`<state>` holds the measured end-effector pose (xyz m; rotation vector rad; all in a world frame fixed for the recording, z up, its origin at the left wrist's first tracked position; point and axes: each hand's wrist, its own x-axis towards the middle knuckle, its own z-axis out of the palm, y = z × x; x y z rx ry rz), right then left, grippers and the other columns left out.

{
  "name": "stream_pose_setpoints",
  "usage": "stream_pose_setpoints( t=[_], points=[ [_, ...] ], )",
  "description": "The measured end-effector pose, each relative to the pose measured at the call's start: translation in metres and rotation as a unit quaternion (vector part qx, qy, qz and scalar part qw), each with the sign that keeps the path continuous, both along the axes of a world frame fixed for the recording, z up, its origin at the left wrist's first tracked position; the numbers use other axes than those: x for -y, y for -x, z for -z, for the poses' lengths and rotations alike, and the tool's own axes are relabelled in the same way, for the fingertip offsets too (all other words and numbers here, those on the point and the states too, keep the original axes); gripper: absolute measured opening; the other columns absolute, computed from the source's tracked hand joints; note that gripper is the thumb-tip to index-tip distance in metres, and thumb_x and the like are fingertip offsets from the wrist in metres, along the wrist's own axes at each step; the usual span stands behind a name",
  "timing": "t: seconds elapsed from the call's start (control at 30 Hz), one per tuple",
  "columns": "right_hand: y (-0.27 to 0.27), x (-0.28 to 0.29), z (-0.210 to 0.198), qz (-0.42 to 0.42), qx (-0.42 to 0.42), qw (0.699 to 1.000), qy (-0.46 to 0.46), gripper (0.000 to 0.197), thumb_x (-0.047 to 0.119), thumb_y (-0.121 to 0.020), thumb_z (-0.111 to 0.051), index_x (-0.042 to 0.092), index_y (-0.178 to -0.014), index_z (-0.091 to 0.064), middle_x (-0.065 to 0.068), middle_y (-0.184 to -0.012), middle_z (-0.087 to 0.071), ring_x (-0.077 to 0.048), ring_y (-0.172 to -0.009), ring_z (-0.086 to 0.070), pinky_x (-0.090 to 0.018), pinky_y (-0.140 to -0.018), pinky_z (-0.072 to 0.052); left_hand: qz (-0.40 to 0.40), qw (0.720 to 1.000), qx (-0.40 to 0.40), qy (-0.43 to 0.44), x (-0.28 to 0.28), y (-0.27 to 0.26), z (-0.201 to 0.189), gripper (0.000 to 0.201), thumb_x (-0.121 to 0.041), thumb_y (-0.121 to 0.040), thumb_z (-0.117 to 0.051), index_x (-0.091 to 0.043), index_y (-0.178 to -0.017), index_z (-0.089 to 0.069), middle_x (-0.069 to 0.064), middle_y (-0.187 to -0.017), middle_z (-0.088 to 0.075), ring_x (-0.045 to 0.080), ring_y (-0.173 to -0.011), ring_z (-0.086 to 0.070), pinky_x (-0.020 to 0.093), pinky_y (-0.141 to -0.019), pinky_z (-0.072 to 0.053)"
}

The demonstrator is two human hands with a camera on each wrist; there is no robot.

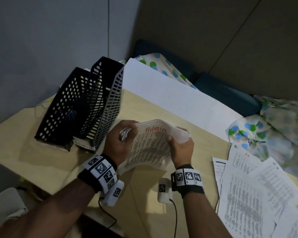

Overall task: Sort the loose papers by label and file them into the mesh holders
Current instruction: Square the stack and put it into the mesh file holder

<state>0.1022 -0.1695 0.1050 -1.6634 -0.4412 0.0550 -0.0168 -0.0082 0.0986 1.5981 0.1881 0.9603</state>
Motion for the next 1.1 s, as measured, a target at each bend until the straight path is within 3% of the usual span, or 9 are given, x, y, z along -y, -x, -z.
stream_pose_setpoints(
  t=[0.13,0.27,0.33,0.5,0.6,0.73,0.87,0.97,1.1],
  points=[
    [0.002,0.001,0.01,-0.019,-0.056,0.998,0.033,0.042,0.05,-0.058,-0.082,0.021,-0.085,-0.07,0.015,-0.074,-0.074,0.0,-0.068,-0.069,-0.017,-0.057,-0.053,-0.034,0.999,-0.011,0.009,0.004,0.003,-0.005,0.006,-0.049,-0.086,-0.054,-0.05,-0.089,-0.058,-0.031,-0.099,-0.064,-0.008,-0.095,-0.061,0.009,-0.077,-0.048],
    [-0.002,-0.008,0.003,0.035,-0.06,0.997,0.025,0.023,0.02,-0.072,-0.083,0.029,-0.081,-0.065,0.013,-0.068,-0.07,0.007,-0.063,-0.065,-0.018,-0.057,-0.056,-0.004,1.0,0.006,0.019,0.006,-0.002,-0.02,0.011,-0.045,-0.087,-0.054,-0.034,-0.087,-0.059,-0.026,-0.099,-0.066,0.001,-0.094,-0.064,0.017,-0.075,-0.052],
    [-0.003,-0.009,0.006,0.052,-0.056,0.997,0.02,0.023,0.02,-0.071,-0.083,0.028,-0.082,-0.065,0.015,-0.076,-0.068,0.006,-0.063,-0.065,-0.02,-0.059,-0.058,0.004,1.0,0.02,0.019,0.007,0.0,-0.02,0.013,-0.044,-0.087,-0.055,-0.031,-0.089,-0.057,-0.024,-0.101,-0.066,0.004,-0.097,-0.064,0.017,-0.075,-0.052],
    [0.011,-0.003,0.02,0.015,-0.09,0.995,0.049,0.022,0.019,-0.072,-0.083,0.024,-0.085,-0.066,0.011,-0.079,-0.07,-0.006,-0.071,-0.066,-0.014,-0.054,-0.052,-0.02,0.997,0.001,0.072,0.01,0.016,0.001,0.029,-0.053,-0.079,-0.061,-0.051,-0.106,-0.051,-0.025,-0.104,-0.063,-0.001,-0.097,-0.062,0.014,-0.074,-0.052],
    [0.009,0.0,0.02,0.015,-0.091,0.995,0.037,0.026,0.025,-0.07,-0.082,0.017,-0.09,-0.069,0.002,-0.083,-0.073,-0.012,-0.075,-0.07,-0.025,-0.061,-0.058,-0.027,0.999,-0.01,0.039,0.01,0.02,0.0,0.033,-0.047,-0.08,-0.061,-0.054,-0.11,-0.048,-0.028,-0.105,-0.061,-0.002,-0.097,-0.061,0.012,-0.074,-0.051],
    [0.015,0.002,0.027,0.018,-0.102,0.993,0.063,0.024,0.028,-0.068,-0.082,0.022,-0.087,-0.068,0.009,-0.076,-0.073,-0.004,-0.072,-0.069,-0.021,-0.059,-0.057,-0.047,0.997,-0.043,0.049,0.009,0.026,0.004,0.034,-0.059,-0.075,-0.06,-0.059,-0.107,-0.046,-0.032,-0.105,-0.058,-0.006,-0.098,-0.059,0.009,-0.075,-0.049],
    [0.007,0.004,0.02,0.019,-0.108,0.991,0.074,0.021,0.011,-0.073,-0.08,0.024,-0.075,-0.064,0.008,-0.074,-0.068,-0.007,-0.07,-0.065,-0.015,-0.052,-0.054,0.025,0.991,-0.09,0.1,0.006,0.035,0.018,0.039,-0.044,-0.072,-0.073,-0.052,-0.105,-0.055,-0.023,-0.102,-0.065,-0.001,-0.094,-0.064,0.014,-0.075,-0.052],
    [-0.004,0.001,-0.005,-0.05,-0.076,0.991,0.099,0.018,0.008,-0.073,-0.08,0.02,-0.072,-0.066,0.006,-0.065,-0.072,-0.009,-0.064,-0.069,-0.022,-0.053,-0.056,0.064,0.977,-0.193,0.068,-0.003,0.045,0.026,0.033,-0.023,-0.079,-0.072,-0.045,-0.101,-0.062,-0.028,-0.097,-0.068,-0.007,-0.09,-0.063,0.012,-0.077,-0.049],
    [-0.012,-0.017,-0.035,-0.166,-0.049,0.978,0.116,0.014,0.016,-0.074,-0.08,0.014,-0.085,-0.071,0.009,-0.076,-0.075,-0.007,-0.071,-0.072,-0.02,-0.056,-0.054,0.05,0.97,-0.223,0.08,-0.016,0.057,0.015,0.016,-0.037,-0.08,-0.068,-0.038,-0.096,-0.069,-0.02,-0.091,-0.071,-0.003,-0.087,-0.065,0.024,-0.084,-0.055]
  ],
)
